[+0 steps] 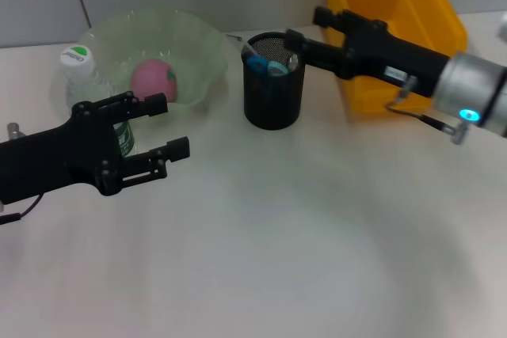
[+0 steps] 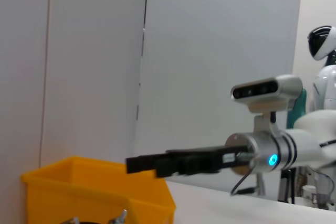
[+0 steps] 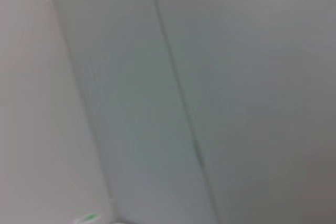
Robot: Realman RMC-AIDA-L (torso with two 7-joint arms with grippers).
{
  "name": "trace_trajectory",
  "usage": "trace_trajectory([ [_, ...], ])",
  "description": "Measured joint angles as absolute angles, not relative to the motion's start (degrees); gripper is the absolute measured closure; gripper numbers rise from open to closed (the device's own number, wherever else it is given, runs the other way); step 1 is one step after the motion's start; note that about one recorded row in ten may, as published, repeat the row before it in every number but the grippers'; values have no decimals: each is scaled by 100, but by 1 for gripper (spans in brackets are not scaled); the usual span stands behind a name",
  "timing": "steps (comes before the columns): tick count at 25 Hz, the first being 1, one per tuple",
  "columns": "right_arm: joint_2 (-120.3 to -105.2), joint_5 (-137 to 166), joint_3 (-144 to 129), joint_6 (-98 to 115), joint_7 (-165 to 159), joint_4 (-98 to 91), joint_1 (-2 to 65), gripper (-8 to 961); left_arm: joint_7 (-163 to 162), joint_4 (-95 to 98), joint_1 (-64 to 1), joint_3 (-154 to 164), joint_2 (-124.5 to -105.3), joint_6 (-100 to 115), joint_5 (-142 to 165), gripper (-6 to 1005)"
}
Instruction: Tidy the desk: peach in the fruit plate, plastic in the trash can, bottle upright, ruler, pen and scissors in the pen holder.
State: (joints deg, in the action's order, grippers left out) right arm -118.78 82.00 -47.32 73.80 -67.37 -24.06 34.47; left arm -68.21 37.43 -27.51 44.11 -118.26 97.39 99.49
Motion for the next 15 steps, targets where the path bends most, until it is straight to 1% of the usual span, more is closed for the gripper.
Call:
trace_trajectory([
  [1, -11816, 8315, -4902, 7706, -7146, -2824, 3194, 232, -6869, 3755, -2751, 4464, -11820, 9740, 9952, 265],
  [4, -11608, 8758, -4964, 8299, -7525, -3173, 3025, 174, -6937, 3742, -2772, 4534, -11804, 9740, 9965, 265],
  [5, -11608, 8758, -4964, 8299, -7525, -3173, 3025, 155, -6937, 3742, -2772, 4534, -11804, 9740, 9965, 265],
  [6, -11443, 9138, -4946, 8656, -7730, -3206, 3063, 136, -6970, 3743, -2783, 4584, -11799, 9740, 9974, 265],
  [9, -11234, 9615, -4938, 9102, -7856, -3160, 3161, 138, -7109, 3744, -2827, 4676, -11771, 9741, 9996, 265],
  [10, -11234, 9615, -4938, 9102, -7856, -3160, 3161, 138, -7109, 3744, -2827, 4676, -11771, 9741, 9996, 265],
  [11, -11181, 9789, -4930, 9260, -7869, -3177, 3175, 139, -7211, 3727, -2866, 4701, -11748, 9749, 10048, 266],
  [15, -11144, 10009, -4939, 9399, -7874, -3223, 3180, 140, -7374, 3715, -2920, 4705, -11710, 9762, 10196, 266],
])
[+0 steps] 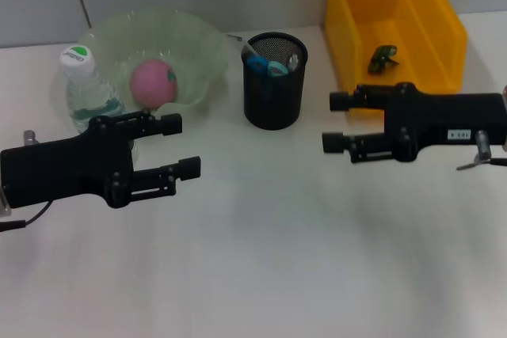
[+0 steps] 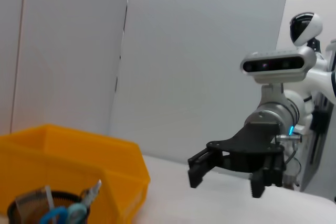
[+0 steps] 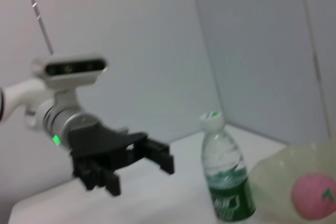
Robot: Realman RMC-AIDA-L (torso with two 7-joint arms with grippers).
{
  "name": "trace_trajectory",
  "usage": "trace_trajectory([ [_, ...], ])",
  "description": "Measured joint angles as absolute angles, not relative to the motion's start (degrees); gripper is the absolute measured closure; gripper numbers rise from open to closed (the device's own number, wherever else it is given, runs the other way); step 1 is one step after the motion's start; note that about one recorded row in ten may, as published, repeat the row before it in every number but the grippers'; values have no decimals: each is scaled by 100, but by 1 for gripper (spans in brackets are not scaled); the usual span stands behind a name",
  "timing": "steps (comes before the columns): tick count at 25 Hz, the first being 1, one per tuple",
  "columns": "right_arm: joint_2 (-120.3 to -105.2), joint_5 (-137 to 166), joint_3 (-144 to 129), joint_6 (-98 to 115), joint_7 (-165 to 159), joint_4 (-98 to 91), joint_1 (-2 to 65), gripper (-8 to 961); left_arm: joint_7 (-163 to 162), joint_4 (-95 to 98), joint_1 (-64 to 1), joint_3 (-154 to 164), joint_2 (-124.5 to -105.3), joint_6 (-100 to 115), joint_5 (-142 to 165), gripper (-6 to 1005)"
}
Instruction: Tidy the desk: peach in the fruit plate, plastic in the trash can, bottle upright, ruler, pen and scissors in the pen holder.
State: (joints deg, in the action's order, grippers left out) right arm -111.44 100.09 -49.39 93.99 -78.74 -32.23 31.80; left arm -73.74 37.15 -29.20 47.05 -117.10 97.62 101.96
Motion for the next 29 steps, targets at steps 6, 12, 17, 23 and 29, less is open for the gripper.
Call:
trace_trajectory([
  [6, -11124, 10604, -4957, 9478, -7940, -3211, 3271, 140, -7483, 3657, -2942, 4709, -11656, 9721, 10683, 266],
  [12, -11217, 10679, -4987, 9450, -7798, -3170, 3204, 140, -7288, 3415, -2884, 4709, -11654, 9673, 10950, 267],
  [17, -11353, 10832, -4992, 9417, -7601, -3095, 3119, 140, -7060, 3169, -2849, 4688, -11663, 9666, 10954, 266],
  [23, -11467, 10930, -4970, 9287, -7362, -2914, 3090, 140, -7003, 3127, -2783, 4709, -11666, 9644, 10966, 265],
  [29, -11508, 10942, -4989, 9216, -7285, -2821, 3067, 140, -7003, 3122, -2753, 4711, -11656, 9672, 10969, 265],
])
